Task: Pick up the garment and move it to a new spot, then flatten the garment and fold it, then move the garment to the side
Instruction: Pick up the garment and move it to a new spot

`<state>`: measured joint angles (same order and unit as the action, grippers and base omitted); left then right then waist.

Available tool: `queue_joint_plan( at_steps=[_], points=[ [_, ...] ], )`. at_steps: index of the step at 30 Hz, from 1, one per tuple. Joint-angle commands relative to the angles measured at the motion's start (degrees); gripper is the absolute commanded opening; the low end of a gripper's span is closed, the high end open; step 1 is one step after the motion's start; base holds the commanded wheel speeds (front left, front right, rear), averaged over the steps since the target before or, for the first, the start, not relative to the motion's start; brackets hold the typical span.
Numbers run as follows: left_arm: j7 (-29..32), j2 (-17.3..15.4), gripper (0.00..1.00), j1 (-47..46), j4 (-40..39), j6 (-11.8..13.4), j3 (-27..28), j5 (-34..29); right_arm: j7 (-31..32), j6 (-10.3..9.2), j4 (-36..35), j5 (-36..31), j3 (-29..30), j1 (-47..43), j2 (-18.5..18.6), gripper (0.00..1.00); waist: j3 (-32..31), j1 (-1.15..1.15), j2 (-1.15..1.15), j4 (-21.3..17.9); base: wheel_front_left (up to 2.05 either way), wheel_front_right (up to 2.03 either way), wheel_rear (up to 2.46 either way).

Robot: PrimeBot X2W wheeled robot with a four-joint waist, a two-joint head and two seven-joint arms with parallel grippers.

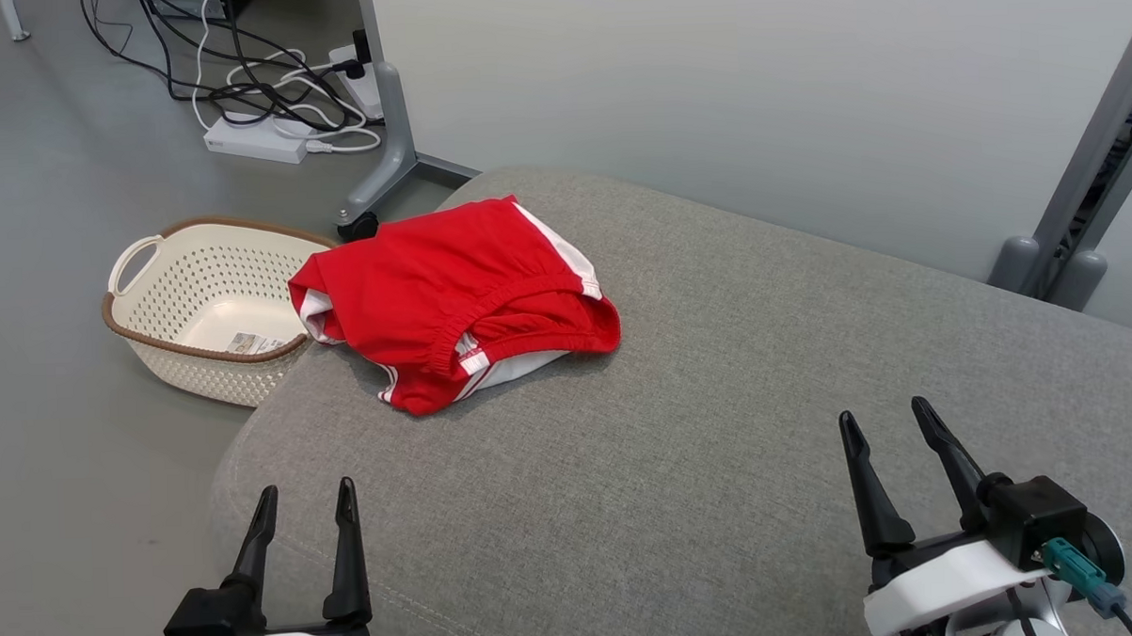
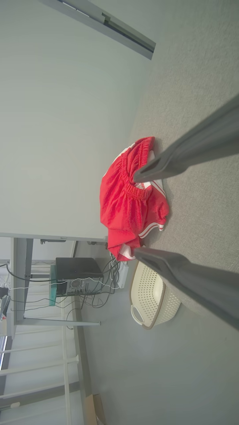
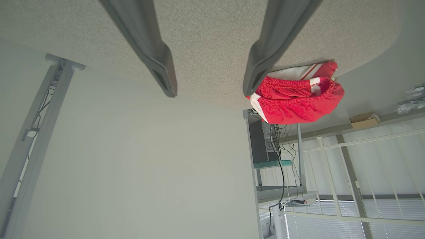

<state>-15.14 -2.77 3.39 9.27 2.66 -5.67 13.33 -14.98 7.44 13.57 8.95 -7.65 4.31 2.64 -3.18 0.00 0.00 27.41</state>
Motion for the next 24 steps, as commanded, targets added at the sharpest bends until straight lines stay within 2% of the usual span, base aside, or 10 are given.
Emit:
queue_joint_plan(
  at_steps=[1,10,24],
  points=[
    [-0.08,-0.2,1.0,0.62,-0.36,0.44,0.23,0.28,-0.26,0.09,0.25,-0.39,-0.02,0.74,0.46,1.0,0.26,0.0,0.0,0.22,0.0,0.0,0.0],
    [-0.08,-0.21,1.0,0.62,-0.48,0.84,0.45,0.63,-0.26,0.09,1.02,-0.34,-0.35,1.6,0.46,1.0,0.43,0.0,0.0,0.32,0.0,0.0,0.0],
    [-0.08,-0.2,1.0,0.13,1.27,-0.56,-0.17,-0.42,-0.26,0.09,0.01,0.31,1.55,-0.77,0.45,1.0,-0.3,0.0,0.0,-0.31,0.0,0.0,0.0]
  ],
)
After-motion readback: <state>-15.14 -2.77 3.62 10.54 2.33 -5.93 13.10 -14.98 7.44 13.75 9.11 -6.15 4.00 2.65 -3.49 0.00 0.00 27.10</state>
